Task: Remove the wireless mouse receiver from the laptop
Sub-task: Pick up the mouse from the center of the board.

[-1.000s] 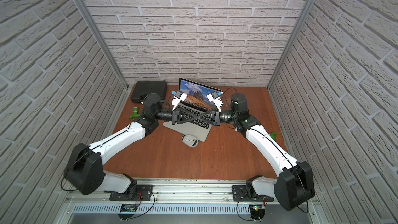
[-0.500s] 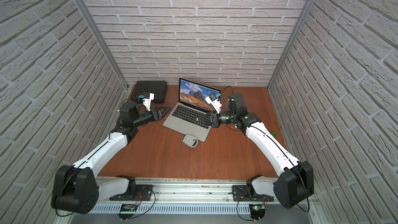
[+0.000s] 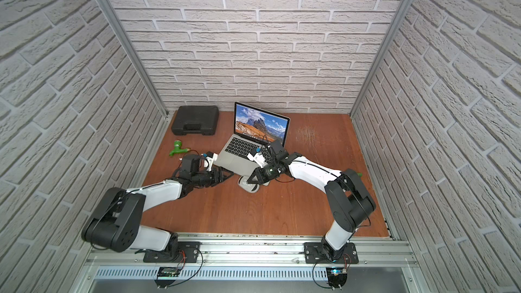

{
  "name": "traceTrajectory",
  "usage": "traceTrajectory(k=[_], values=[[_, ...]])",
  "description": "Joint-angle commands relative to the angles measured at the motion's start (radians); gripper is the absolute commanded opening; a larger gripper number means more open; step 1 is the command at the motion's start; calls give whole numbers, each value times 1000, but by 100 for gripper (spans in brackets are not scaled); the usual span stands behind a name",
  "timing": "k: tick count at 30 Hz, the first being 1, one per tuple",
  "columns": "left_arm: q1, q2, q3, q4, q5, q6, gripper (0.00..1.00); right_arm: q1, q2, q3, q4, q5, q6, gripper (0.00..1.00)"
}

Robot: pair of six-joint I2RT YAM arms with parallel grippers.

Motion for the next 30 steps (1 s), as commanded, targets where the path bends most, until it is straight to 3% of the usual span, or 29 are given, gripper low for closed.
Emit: traceTrajectory(k=[1,19,30], values=[[-18,80,18,151,41,-31,68,10,4,-10,51,53,-10,2],[-62,246,55,236,76,-11,69,9,121,-27,111,70,20,3],[-92,255,53,272,102,-40,61,-6,131,-51,142,81,33,3]])
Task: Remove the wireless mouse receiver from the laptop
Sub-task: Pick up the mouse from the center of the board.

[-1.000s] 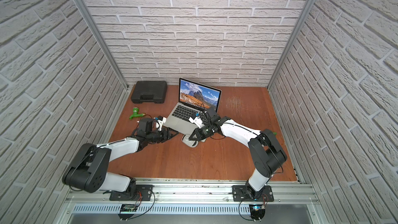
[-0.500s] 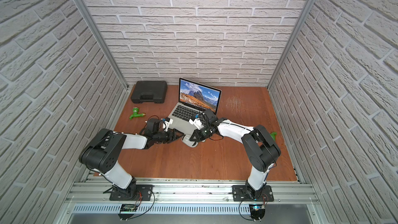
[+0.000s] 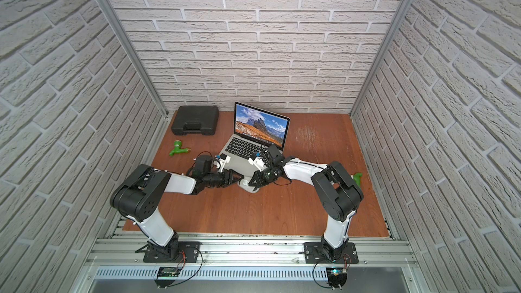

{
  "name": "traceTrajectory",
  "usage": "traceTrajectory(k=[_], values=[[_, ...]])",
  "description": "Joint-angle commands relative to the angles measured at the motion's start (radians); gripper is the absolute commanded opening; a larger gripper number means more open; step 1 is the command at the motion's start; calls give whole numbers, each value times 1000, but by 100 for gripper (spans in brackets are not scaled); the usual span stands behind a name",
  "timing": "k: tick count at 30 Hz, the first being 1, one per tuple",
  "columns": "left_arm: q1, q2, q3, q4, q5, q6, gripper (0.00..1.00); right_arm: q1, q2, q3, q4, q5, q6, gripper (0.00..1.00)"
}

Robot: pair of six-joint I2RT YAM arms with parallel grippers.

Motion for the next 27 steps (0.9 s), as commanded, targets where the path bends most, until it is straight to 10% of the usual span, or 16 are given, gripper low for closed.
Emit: traceTrajectory(k=[1,27], values=[[-20,9,7,53,21,-16,60,-4,14,-12,28,14,13,3],[-54,66,-2,127,17,-38,37,-59,28,-71,4,75,-36,3]])
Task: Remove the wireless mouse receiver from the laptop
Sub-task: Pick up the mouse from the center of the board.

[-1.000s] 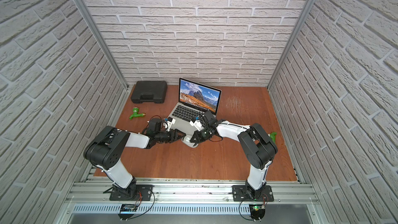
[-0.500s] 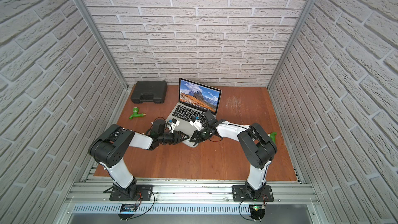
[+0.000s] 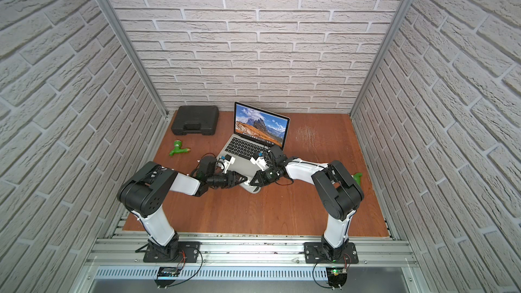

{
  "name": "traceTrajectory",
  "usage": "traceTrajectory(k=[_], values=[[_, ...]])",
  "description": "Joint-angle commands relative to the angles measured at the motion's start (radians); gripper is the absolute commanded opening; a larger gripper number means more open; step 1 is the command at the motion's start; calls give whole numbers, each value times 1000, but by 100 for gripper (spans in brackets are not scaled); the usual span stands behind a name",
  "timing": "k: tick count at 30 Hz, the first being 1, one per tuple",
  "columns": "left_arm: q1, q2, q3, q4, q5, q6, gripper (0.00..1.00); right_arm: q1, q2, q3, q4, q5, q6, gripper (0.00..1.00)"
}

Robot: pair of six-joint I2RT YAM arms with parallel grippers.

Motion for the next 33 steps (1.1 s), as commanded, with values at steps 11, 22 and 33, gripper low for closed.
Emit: traceTrajectory(k=[11,22,33], values=[[-25,-1,13,-23,-7,35,50,-20,54,-34,-14,117,-36,3],[-32,52,43,-29,19,42,56,-35,46,-65,-1,105,-47,3],[-52,-7,29,-31,8,34,50,-55,46,-83,17,100,-48,3]])
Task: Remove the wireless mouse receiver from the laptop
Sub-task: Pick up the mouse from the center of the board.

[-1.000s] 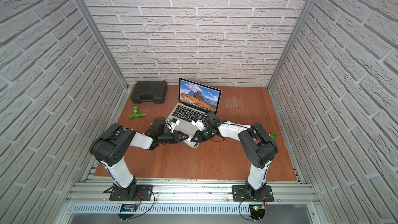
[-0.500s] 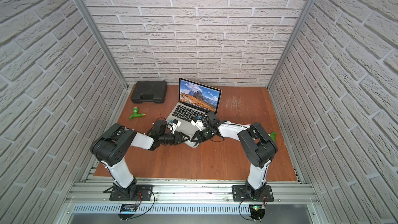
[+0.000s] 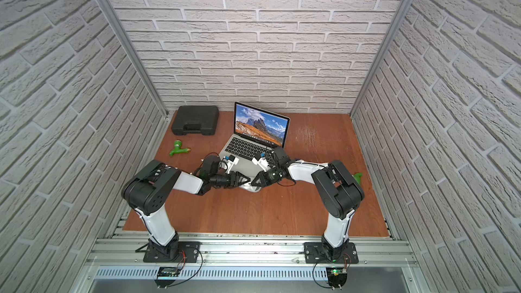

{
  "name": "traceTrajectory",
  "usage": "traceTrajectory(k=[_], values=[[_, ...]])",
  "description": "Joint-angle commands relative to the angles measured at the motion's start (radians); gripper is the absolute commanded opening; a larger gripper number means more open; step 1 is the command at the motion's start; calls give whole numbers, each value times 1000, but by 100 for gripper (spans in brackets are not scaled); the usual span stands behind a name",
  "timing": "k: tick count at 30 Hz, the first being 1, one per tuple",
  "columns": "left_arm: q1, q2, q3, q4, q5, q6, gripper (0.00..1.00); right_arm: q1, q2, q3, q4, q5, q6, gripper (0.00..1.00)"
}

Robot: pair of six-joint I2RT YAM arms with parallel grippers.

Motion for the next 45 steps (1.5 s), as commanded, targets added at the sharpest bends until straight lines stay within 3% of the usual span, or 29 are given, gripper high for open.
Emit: traceTrajectory(k=[1,6,8,13,19,22,24,28,32,36,41,45], values=[[-19,-46,-13,-2,-15,7,50,-23,40,-34,-56,173,-16,3],[-21,-50,-27,24,-10,-5,49,-25,50,-23,-54,177,-11,3],[-20,-45,-33,48,-6,-13,41,-26,48,-26,-51,181,-5,3],[-13,-38,-33,56,-2,-16,34,-26,42,-27,-54,187,-6,3],[17,-37,-39,58,9,-11,18,-26,13,-20,-75,185,-21,3],[39,-50,-41,50,26,-22,0,-26,-53,-10,-122,182,-61,2],[50,-82,-36,31,66,-41,0,-26,-155,1,-182,190,-118,3],[49,-194,28,-187,150,3,0,-23,-365,58,-369,255,-276,2],[25,-260,148,-518,280,93,0,29,-433,200,-658,358,-499,3],[-4,-322,222,-757,336,201,0,138,-434,329,-837,447,-619,3],[-5,-345,257,-922,434,344,0,289,-397,426,-977,490,-767,3],[-6,-308,266,-993,488,411,0,327,-356,520,-1034,534,-793,3]])
